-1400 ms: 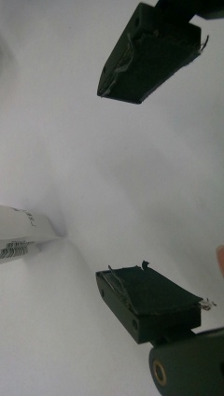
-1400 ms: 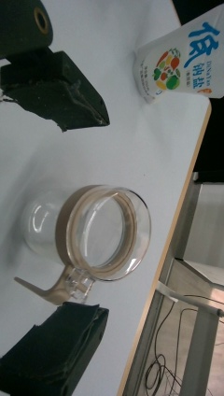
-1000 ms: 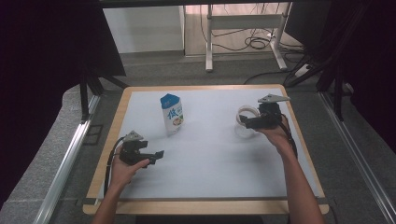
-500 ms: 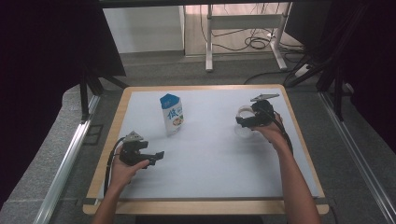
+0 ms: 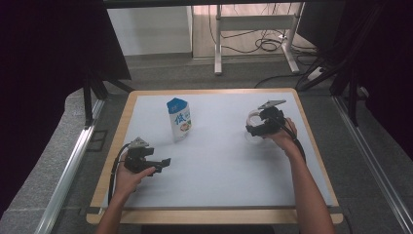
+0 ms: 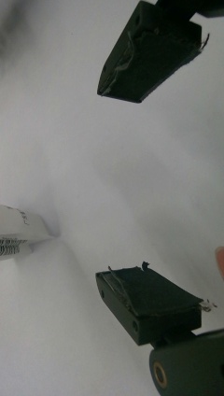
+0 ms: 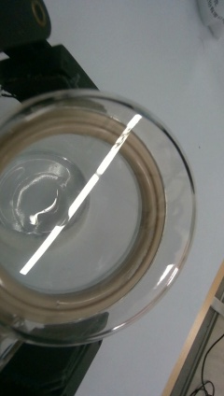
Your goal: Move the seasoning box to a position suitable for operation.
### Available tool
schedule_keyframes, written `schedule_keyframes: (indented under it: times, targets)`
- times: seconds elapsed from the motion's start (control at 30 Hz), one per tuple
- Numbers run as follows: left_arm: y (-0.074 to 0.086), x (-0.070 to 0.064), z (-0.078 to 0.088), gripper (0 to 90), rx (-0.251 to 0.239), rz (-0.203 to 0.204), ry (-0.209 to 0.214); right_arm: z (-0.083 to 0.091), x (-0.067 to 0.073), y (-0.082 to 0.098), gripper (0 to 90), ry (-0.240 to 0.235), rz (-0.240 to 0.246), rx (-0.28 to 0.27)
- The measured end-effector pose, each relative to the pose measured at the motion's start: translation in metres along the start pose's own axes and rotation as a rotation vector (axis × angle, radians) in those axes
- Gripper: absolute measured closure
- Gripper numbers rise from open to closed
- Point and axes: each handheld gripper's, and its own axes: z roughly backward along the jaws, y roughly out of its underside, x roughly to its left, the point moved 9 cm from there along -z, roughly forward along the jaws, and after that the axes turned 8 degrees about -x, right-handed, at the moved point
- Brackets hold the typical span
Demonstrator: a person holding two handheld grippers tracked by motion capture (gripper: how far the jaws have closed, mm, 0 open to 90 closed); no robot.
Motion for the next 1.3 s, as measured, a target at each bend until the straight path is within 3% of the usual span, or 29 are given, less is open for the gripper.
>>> schedule_keyframes:
  times: [0.2,0.87,1.3]
  targets:
    - [0.001,0.0,-0.001,10.7,0.002,0.0,0.0,0.004,0.002,-0.003,10.7,-0.001,0.025,-0.016]
    - [0.003,0.004,0.0,10.7,0.001,0.012,0.001,0.004,0.002,-0.005,11.0,0.0,0.026,-0.037]
    - [0.005,0.006,0.0,10.8,-0.001,0.031,0.004,0.017,0.011,-0.011,11.0,-0.017,0.032,-0.066]
